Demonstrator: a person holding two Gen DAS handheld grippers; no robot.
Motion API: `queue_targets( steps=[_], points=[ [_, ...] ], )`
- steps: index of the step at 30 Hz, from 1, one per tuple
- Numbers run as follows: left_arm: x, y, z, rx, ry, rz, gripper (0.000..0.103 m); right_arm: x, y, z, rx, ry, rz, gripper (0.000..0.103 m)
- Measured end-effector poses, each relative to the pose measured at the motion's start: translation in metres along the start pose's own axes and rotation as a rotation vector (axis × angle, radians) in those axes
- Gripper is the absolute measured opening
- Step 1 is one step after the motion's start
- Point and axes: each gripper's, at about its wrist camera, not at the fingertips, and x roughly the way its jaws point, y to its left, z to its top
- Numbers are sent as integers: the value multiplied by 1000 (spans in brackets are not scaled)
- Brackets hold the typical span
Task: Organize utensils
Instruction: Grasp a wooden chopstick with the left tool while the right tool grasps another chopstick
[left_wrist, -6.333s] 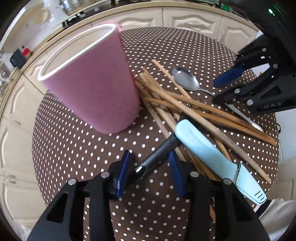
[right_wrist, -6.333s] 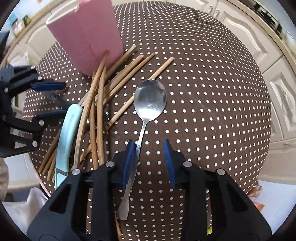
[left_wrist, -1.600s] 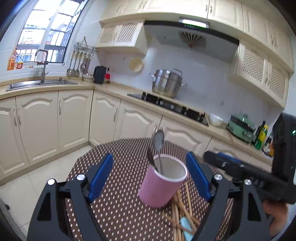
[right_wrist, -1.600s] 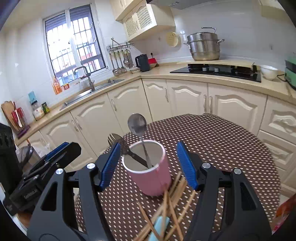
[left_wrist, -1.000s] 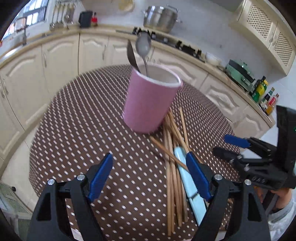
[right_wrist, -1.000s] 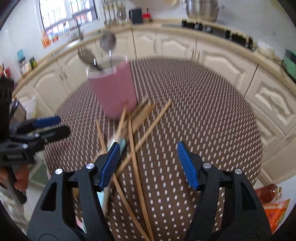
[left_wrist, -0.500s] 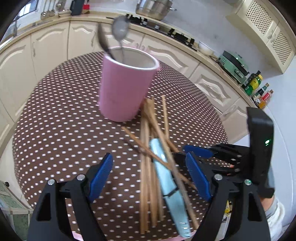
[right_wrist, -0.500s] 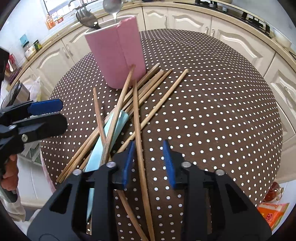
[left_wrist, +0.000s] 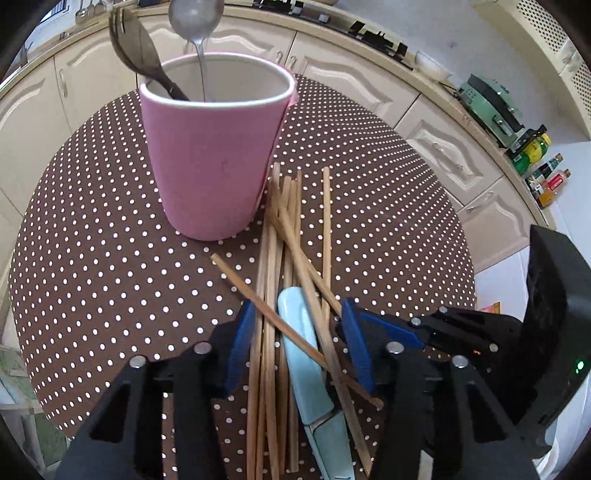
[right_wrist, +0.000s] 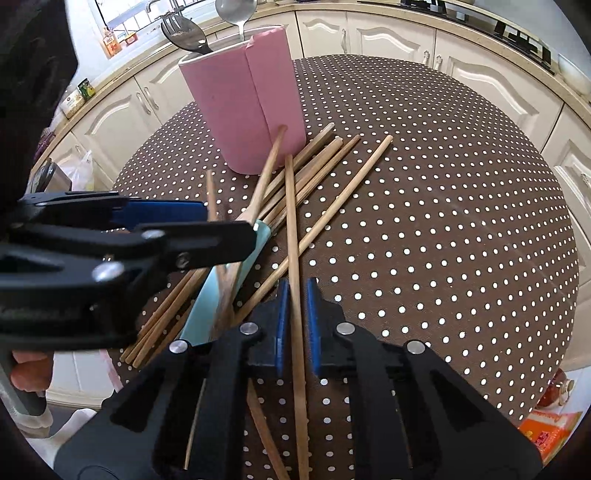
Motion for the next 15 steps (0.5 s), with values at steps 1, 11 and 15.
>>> queue_targets(
  steps=[1, 11, 15],
  points=[
    [2, -2, 2, 3, 4, 7, 44, -1, -1, -2, 0, 0, 2, 11],
    [-8, -3, -3, -6, -7, 46, 44, -2, 5, -1, -16, 2, 11, 11],
    [-17, -14, 0, 30, -27, 29, 44, 0, 5, 1, -14, 2, 15, 11]
  ],
)
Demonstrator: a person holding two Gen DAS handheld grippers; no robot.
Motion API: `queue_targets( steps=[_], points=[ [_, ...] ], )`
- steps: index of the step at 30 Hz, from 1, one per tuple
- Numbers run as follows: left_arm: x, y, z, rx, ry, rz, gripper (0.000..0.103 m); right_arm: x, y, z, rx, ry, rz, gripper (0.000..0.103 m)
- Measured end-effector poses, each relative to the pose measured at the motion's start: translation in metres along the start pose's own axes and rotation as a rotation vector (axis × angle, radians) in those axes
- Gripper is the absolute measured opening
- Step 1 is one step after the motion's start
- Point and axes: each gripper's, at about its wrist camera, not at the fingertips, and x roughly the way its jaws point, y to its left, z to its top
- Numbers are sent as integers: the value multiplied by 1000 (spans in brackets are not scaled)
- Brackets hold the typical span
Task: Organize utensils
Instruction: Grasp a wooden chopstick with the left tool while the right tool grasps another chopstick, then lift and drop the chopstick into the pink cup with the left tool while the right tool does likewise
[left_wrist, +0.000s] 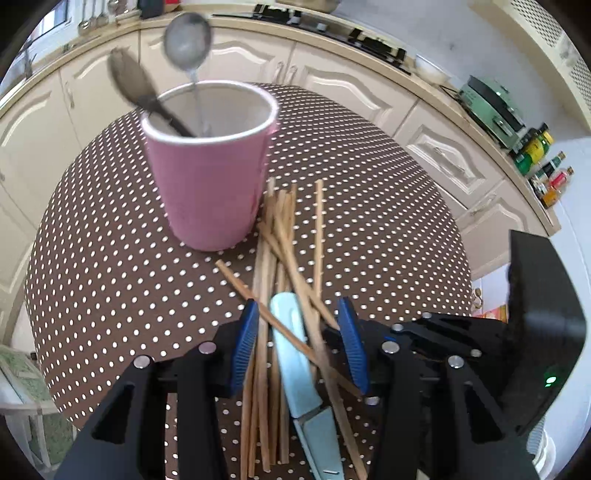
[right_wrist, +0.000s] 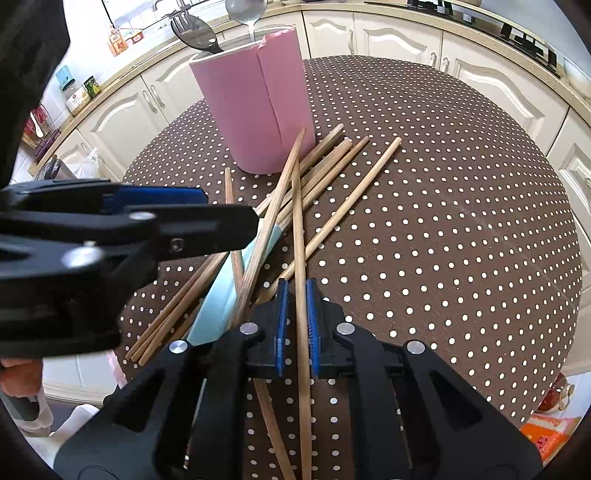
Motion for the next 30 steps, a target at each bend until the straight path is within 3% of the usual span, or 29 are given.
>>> queue_targets(
  steps=[3, 11, 13, 18, 30],
  points=[
    [8, 0, 2, -12, 24, -5, 24, 1, -1, 1, 2, -2, 5, 11],
    [33, -3, 9, -34, 77, 1, 20, 1, 2, 1, 7, -7, 14, 11],
    [36, -5, 9, -23, 75, 9, 9, 0, 3, 2, 7, -9, 13, 11],
    [31, -3, 6, -32, 47, -17, 6, 2, 3, 1, 8, 3, 0, 11],
    [-27, 13, -8, -27, -133, -53, 6, 13, 7, 19, -24, 82, -61, 11]
  ],
)
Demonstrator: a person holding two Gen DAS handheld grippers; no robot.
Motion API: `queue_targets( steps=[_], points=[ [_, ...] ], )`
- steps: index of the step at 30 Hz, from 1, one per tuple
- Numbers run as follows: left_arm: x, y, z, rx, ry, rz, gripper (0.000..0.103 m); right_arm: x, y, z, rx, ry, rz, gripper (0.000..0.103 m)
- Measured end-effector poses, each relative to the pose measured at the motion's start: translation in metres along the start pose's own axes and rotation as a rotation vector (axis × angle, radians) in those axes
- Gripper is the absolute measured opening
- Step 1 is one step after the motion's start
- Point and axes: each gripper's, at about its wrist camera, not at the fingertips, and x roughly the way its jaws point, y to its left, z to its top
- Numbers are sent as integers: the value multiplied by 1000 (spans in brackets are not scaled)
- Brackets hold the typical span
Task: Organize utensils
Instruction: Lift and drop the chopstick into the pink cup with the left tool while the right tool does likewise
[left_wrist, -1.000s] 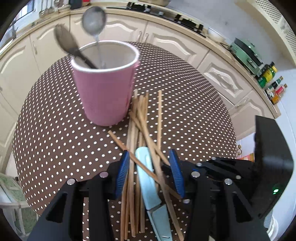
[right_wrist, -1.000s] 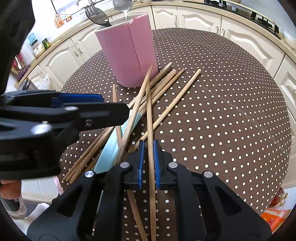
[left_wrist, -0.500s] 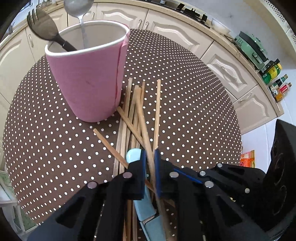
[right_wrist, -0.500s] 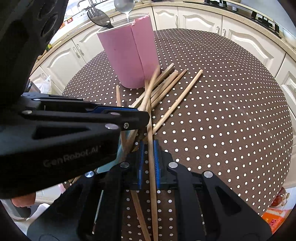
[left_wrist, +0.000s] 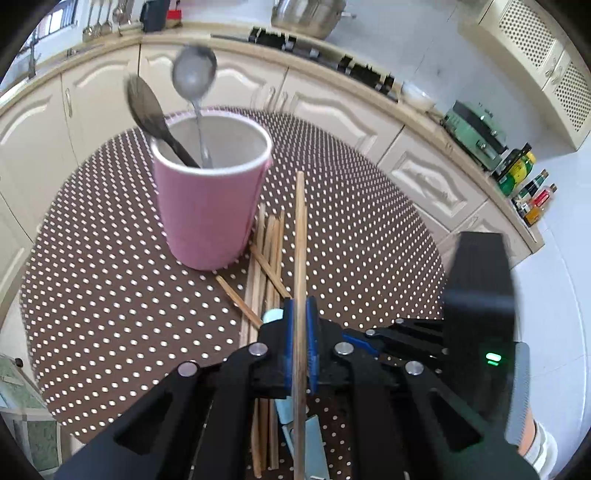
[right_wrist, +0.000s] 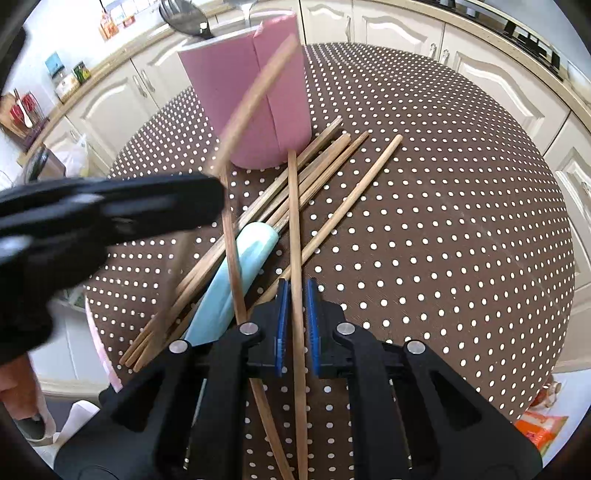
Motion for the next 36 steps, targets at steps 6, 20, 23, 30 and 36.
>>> queue_targets(
  steps=[6, 20, 23, 30, 36],
  points=[
    [-34, 10, 0, 5, -83, -19, 6, -5, -1, 1, 10, -23, -19, 6],
    [-110, 25, 29, 36, -364, -86, 6, -119, -7, 23, 107, -540, 101, 6],
    [-122, 25, 42, 51, -443, -83, 6, -130, 0, 31, 111, -645, 125, 6],
    [-136, 25, 73, 67, -625, -87, 6, -136, -9, 64, 147, -818, 156, 6],
    [-133, 23, 93, 75, -723, -46, 6, -134, -9, 98, 150, -930, 170, 6]
  ],
)
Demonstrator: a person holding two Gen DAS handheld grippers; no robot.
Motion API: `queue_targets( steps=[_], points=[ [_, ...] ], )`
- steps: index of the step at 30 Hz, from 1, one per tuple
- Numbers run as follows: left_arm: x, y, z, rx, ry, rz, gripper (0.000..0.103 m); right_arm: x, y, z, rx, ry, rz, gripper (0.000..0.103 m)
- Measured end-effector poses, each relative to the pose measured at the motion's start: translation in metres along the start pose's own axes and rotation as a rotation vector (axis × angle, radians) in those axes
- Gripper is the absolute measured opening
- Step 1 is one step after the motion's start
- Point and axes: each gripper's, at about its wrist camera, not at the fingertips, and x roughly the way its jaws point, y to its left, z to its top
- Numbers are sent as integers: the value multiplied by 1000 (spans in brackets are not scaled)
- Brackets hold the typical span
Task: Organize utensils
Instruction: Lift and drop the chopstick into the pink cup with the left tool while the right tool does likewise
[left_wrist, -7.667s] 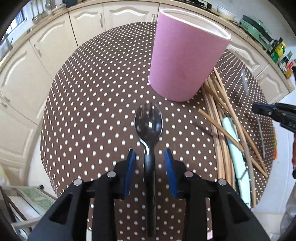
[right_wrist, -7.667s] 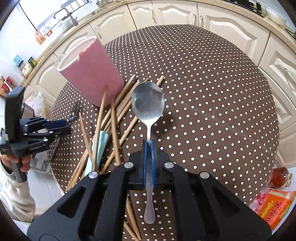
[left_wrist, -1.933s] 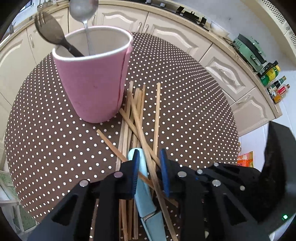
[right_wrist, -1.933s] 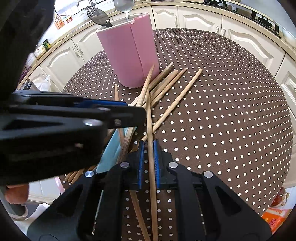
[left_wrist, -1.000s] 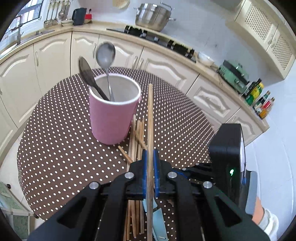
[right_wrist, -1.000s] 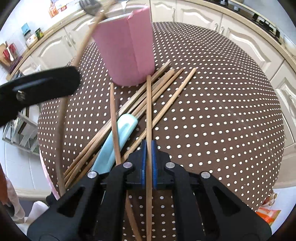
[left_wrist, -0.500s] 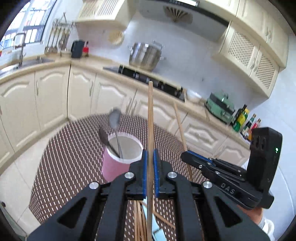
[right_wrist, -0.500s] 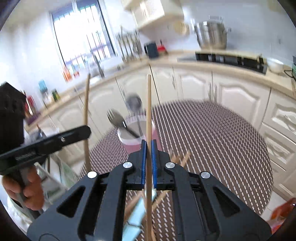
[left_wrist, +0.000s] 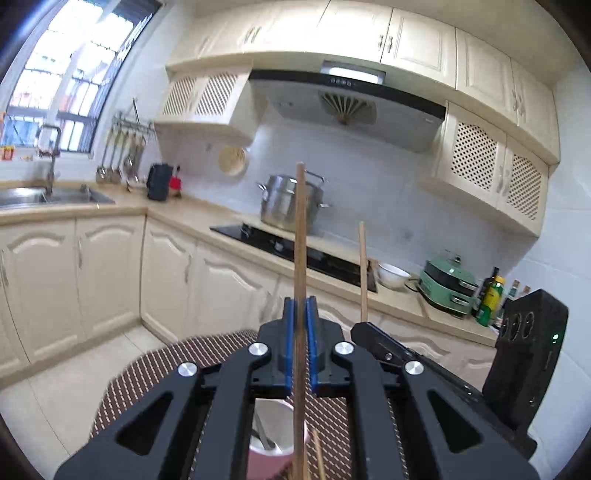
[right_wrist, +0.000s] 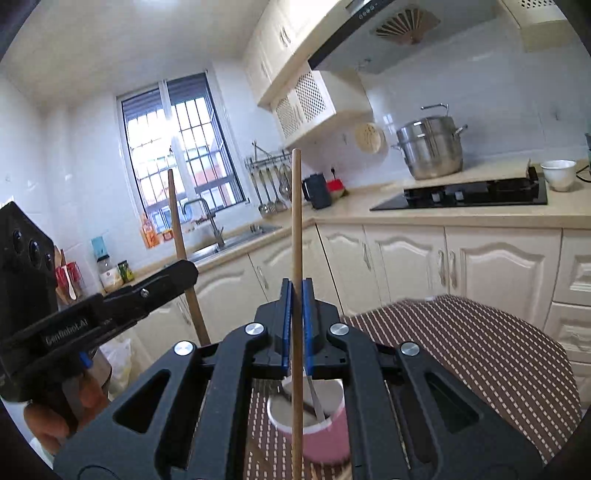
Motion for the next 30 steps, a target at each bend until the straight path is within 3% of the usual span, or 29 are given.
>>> queue_targets(
  steps=[10, 20, 30],
  points=[
    [17, 20, 4, -20, -132, 67, 6, 41, -7, -7, 42, -46, -3, 6],
    [40, 24, -27, 14, -53, 79, 6, 54, -8, -21, 10, -56, -40, 6],
    [28, 26, -50, 13, -11, 118, 7, 33, 4, -37, -43, -24, -53, 6]
  ],
)
